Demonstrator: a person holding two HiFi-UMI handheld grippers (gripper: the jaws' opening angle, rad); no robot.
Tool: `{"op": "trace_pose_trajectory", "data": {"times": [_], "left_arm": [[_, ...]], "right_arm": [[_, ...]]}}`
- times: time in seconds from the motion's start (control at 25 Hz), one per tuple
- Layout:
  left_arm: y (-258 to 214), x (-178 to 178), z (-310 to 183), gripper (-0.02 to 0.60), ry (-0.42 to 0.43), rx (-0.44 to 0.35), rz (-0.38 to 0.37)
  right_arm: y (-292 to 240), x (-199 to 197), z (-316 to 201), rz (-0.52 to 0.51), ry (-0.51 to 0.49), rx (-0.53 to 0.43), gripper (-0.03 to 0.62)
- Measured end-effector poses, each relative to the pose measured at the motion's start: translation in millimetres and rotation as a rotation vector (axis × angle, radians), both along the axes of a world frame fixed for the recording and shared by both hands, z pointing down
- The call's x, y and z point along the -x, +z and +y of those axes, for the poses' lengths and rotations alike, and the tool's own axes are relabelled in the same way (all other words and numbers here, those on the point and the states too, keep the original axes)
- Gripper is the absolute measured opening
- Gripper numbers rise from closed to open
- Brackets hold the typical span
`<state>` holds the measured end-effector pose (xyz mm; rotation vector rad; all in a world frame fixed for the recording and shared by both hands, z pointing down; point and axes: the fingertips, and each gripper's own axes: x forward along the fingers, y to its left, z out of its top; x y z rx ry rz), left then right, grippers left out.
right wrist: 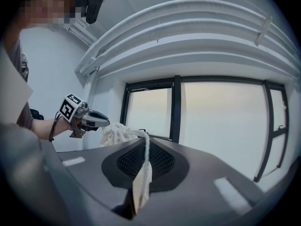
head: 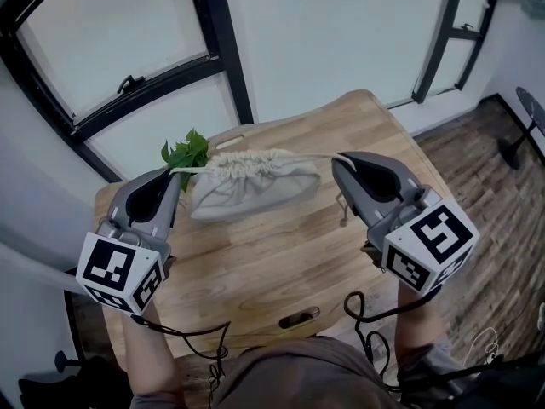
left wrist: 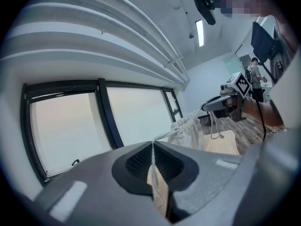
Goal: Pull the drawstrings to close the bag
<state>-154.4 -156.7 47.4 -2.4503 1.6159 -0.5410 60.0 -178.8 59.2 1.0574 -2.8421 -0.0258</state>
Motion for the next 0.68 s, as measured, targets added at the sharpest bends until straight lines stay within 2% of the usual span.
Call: {"op": "trace_pose_trajectory", "data": {"times": [0.68], "left_arm": [[2.6,-2.6,-4.6,0.006,0.009,-0.01,-0.014]], "right_arm": [[9.0,-2.7,-7.2,0.011,0.002,-0.006,0.037]]}}
